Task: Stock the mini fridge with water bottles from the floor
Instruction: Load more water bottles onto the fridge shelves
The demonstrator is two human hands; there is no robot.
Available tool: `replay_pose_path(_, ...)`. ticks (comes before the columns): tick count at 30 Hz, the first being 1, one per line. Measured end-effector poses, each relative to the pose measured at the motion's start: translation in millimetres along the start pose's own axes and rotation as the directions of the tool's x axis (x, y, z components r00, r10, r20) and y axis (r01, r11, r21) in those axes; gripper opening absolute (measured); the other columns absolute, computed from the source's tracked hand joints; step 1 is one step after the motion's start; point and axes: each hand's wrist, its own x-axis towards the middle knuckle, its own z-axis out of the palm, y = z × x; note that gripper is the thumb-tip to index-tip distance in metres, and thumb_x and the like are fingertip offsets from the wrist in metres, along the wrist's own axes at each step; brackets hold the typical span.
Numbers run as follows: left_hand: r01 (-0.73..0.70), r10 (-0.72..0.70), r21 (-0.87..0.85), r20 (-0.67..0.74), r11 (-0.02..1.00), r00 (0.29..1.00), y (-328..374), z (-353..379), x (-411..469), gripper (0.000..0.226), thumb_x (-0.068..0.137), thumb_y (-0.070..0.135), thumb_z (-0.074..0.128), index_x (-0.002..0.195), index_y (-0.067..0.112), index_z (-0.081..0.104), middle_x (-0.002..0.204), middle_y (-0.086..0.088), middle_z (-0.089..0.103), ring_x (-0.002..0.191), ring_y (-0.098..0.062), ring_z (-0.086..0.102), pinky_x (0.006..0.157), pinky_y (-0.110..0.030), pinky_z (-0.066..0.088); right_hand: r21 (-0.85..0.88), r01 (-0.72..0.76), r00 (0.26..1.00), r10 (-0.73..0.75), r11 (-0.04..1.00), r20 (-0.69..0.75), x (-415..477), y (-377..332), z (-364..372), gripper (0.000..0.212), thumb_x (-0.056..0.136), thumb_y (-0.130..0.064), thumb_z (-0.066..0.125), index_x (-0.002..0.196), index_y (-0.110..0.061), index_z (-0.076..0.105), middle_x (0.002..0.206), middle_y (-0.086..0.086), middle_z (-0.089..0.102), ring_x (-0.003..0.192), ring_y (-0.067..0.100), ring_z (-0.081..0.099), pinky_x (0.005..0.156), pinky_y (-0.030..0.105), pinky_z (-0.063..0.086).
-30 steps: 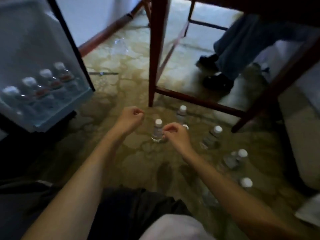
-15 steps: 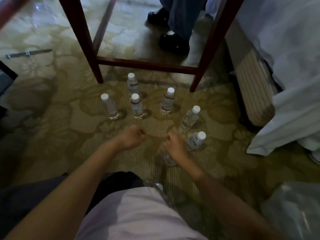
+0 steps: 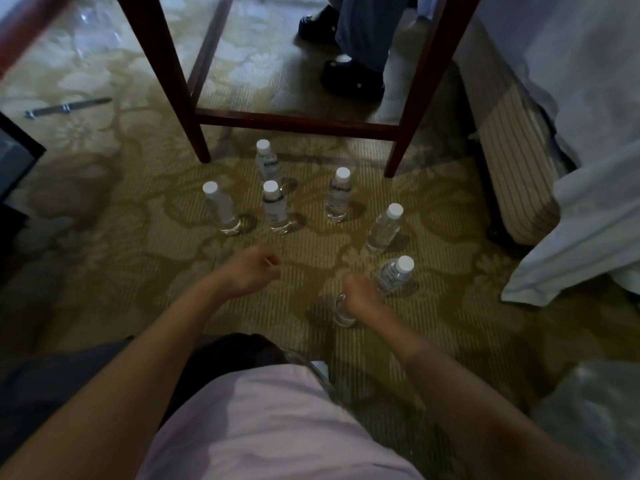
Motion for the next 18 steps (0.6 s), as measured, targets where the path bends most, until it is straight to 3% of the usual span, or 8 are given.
replay_pose_path(5, -0.008, 0.008, -0.047, 0.006, 0.999, 1.000, -13, -4, -5, 0.031, 0.088, 0.012, 0.058, 0.118, 0.005, 0.056, 0.099, -0.003, 0.058, 0.095, -0.016, 0.055, 0.073, -0.023, 0.044, 0.072, 0.153, 0.988, -0.153, 0.986, -0.004, -8, -30, -14, 0.034, 0.077, -0.016, 0.069, 0.108, -0.009, 0.056, 0.116, 0.010, 0.055, 0.107, 0.026, 0.054, 0.080, 0.029, 0.042)
replay_pose_path(10, 0.049, -0.048, -0.063, 0.008, 0.997, 0.999, -45, -16, -17, 0.051, 0.082, 0.014, 0.067, 0.130, 0.009, 0.049, 0.124, -0.008, 0.057, 0.100, -0.011, 0.051, 0.072, -0.017, 0.040, 0.125, 0.345, 0.932, -0.355, 0.930, 0.068, -8, -95, -50, 0.023, 0.073, -0.018, 0.072, 0.092, -0.012, 0.060, 0.093, 0.001, 0.055, 0.087, 0.015, 0.052, 0.057, 0.020, 0.037)
replay_pose_path(12, 0.044, -0.042, -0.117, 0.017, 0.992, 0.999, -58, -19, -22, 0.055, 0.078, 0.010, 0.070, 0.129, 0.009, 0.050, 0.124, -0.008, 0.056, 0.108, -0.017, 0.055, 0.077, -0.021, 0.043, 0.132, 0.450, 0.883, -0.462, 0.883, 0.080, -10, -125, -63, 0.020, 0.071, -0.018, 0.073, 0.085, -0.017, 0.058, 0.091, -0.004, 0.053, 0.083, 0.011, 0.050, 0.058, 0.019, 0.036)
replay_pose_path(14, -0.007, -0.006, -0.268, -0.047, 0.963, 0.999, -73, -29, -28, 0.050, 0.074, 0.001, 0.071, 0.120, 0.008, 0.054, 0.111, -0.005, 0.060, 0.104, -0.022, 0.060, 0.078, -0.024, 0.048, 0.130, 0.555, 0.819, -0.567, 0.822, 0.091, -10, -164, -73, 0.021, 0.071, -0.018, 0.073, 0.079, -0.021, 0.054, 0.087, -0.006, 0.052, 0.080, 0.009, 0.049, 0.060, 0.020, 0.036)
replay_pose_path(16, -0.072, -0.004, -0.417, -0.180, 0.906, 0.984, -83, -48, -40, 0.054, 0.071, -0.006, 0.071, 0.117, 0.014, 0.050, 0.097, 0.007, 0.059, 0.088, -0.008, 0.060, 0.068, -0.011, 0.050, 0.115, 0.654, 0.741, -0.663, 0.748, 0.103, -11, -208, -83, 0.020, 0.069, -0.017, 0.073, 0.079, -0.021, 0.056, 0.086, -0.006, 0.054, 0.081, 0.011, 0.052, 0.064, 0.021, 0.037)
replay_pose_path(18, -0.161, -0.001, -0.466, -0.328, 0.870, 0.945, -89, -72, -52, 0.061, 0.070, -0.005, 0.073, 0.119, 0.018, 0.046, 0.095, 0.016, 0.054, 0.084, 0.002, 0.055, 0.063, -0.005, 0.048, 0.088, 0.750, 0.650, -0.755, 0.656, 0.083, -11, -250, -96, 0.021, 0.066, -0.016, 0.075, 0.083, -0.017, 0.061, 0.085, -0.005, 0.055, 0.080, 0.012, 0.051, 0.064, 0.021, 0.036)
